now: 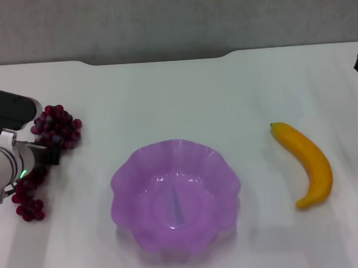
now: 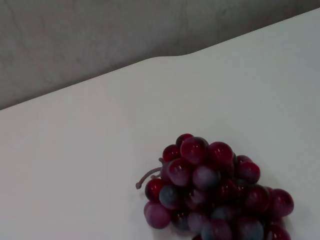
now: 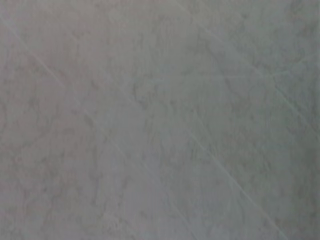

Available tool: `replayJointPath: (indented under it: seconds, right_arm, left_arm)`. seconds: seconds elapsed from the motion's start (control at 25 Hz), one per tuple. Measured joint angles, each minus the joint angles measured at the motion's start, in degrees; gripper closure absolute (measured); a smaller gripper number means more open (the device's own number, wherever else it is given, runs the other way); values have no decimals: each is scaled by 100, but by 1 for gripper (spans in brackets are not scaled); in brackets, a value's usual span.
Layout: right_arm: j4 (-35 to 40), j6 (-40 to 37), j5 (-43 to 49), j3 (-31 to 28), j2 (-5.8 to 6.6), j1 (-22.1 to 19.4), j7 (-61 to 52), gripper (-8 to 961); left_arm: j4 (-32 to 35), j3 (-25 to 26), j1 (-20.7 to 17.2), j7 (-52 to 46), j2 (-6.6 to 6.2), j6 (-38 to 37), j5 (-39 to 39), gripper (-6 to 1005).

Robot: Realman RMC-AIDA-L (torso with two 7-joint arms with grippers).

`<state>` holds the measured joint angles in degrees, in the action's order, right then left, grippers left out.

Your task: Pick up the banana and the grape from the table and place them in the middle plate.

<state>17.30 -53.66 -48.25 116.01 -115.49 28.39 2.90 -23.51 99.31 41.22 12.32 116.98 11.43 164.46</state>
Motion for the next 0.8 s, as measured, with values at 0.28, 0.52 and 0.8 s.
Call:
replayJointPath:
  seconds: [0.28,0.52,0.8]
  right_arm:
    - [-1,9,0,0,0,0,0,68]
    - [1,9,0,0,0,0,2,69]
    - [-19,-8,0,0,0,-4,2,69]
  left_arm:
    - [-9,0,-9,2,0,-16,-1,663]
    - [-13,0,-9,0,0,-18,-2,717]
    - [-48,0,-13,-6,7,-25,-11,756]
